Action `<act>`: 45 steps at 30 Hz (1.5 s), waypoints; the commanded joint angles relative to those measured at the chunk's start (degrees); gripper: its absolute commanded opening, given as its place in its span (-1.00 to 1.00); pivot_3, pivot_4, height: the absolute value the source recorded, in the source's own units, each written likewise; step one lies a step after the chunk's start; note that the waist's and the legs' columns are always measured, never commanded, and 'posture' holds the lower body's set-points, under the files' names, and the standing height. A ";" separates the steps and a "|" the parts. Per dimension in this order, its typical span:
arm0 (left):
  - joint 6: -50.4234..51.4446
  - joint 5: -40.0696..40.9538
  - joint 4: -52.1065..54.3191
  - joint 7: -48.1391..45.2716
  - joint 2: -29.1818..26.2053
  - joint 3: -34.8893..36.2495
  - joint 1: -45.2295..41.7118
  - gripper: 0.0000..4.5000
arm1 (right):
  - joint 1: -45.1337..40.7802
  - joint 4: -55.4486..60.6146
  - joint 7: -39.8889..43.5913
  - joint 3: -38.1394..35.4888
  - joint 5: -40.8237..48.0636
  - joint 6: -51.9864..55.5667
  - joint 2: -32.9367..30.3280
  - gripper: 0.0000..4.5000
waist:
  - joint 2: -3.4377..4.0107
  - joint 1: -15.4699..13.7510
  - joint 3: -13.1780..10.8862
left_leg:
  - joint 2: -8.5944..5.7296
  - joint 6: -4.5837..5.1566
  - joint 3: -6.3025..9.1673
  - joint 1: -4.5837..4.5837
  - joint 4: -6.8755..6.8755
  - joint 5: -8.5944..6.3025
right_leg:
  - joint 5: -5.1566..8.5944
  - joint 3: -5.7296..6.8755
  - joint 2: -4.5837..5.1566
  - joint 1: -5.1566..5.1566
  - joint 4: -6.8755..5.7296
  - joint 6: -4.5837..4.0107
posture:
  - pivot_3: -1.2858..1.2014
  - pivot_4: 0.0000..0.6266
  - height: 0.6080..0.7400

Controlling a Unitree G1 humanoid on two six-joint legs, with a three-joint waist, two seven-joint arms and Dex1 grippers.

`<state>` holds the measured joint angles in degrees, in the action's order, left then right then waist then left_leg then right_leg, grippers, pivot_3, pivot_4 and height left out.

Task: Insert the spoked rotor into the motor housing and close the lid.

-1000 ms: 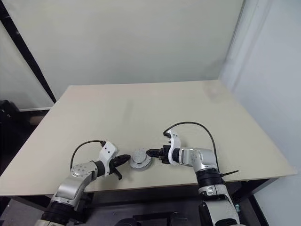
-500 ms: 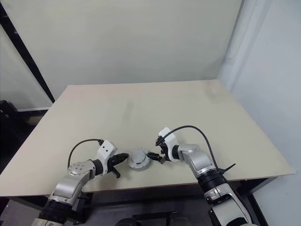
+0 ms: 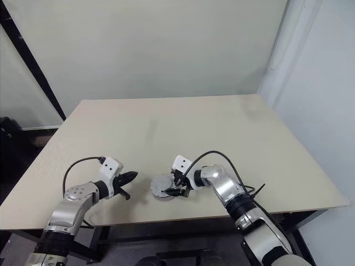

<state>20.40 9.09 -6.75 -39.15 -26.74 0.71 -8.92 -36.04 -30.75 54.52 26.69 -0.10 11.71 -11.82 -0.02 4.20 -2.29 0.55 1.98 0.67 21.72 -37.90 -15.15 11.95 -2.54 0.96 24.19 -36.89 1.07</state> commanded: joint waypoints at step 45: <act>0.09 0.78 2.88 0.55 0.89 -1.58 0.32 -1.00 | -3.13 -4.72 1.31 -0.45 -8.27 5.65 6.31 0.49 | -0.01 -0.05 0.02 | 0.00 -0.05 -0.02 -0.17 -0.30 0.03 | -0.06 -0.03 -0.01 -0.05 -0.48 -0.09 | 0.03 -1.00 1.00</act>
<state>21.34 9.65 -5.42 -38.80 -25.91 -1.01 -7.34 -39.73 -36.63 55.42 24.94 -7.11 17.37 -5.32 -0.03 4.15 -2.27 0.54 1.93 0.64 21.55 -38.22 -15.13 11.89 -2.58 0.94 24.15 -37.40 0.98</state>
